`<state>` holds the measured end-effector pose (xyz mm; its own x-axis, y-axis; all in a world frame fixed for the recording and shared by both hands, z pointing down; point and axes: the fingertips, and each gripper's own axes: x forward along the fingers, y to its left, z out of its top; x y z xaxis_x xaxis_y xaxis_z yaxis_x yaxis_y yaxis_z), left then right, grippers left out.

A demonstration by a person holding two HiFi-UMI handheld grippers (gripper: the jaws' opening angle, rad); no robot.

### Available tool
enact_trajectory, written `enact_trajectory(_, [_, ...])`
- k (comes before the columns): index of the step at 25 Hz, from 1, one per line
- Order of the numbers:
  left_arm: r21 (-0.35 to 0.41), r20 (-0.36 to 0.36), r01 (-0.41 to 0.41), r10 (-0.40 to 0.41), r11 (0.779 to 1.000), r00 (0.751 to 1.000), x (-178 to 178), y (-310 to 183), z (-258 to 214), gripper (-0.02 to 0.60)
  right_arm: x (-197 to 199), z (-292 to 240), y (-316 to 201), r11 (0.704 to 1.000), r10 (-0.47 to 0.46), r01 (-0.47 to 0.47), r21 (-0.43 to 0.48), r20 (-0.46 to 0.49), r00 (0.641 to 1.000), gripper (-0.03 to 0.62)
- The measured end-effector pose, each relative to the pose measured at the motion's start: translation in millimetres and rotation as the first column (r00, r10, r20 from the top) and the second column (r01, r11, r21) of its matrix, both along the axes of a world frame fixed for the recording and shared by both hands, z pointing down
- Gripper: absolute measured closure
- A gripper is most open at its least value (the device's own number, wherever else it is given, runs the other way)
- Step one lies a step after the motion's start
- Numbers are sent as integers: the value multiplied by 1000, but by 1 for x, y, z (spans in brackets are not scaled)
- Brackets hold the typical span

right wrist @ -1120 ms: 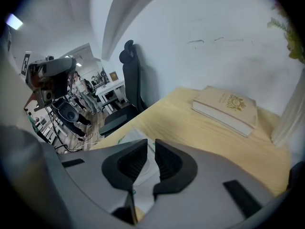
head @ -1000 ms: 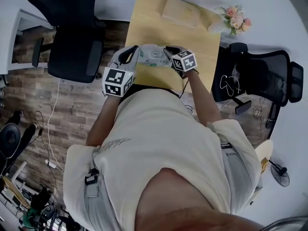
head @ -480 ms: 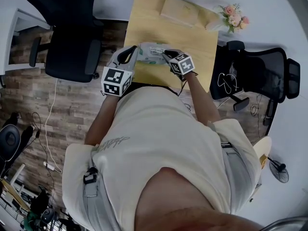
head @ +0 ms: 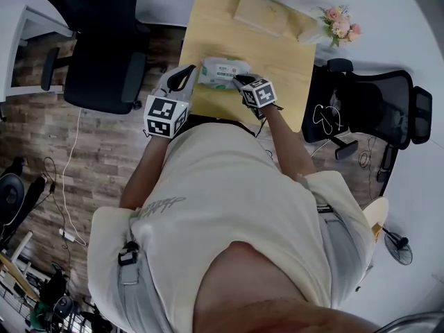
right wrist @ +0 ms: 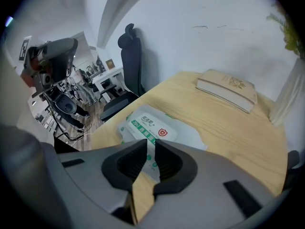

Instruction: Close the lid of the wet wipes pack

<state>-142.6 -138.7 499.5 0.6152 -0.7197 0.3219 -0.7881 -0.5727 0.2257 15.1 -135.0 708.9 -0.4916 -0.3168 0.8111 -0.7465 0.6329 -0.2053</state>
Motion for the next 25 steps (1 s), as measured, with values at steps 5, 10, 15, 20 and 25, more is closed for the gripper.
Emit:
enact_trajectory(5, [-8,3,10,-10,1000,1000,-5,5,3,565,3,13,2,995,71,-71,-66,7,997,554])
enact_trajectory(10, [-6,10,0,0,1000,1000,-3,11,4,565,3,16,-1,993,98,-101,-58,-54,994,554])
enact_trajectory(15, [-1,9,-9,9,1000,1000,1,14,2,565,6,11,-1,991,120,-123,-60,-47,992,554])
enact_trajectory(20, [-2,10,-18,18,1000,1000,4,15,4,565,3,-8,-7,991,126,-127,-37,-26,992,554])
enact_trajectory(25, [6,-5,-33,33,999,999,16,15,2,565,-3,-27,-13,991,135,-134,-22,42,990,556])
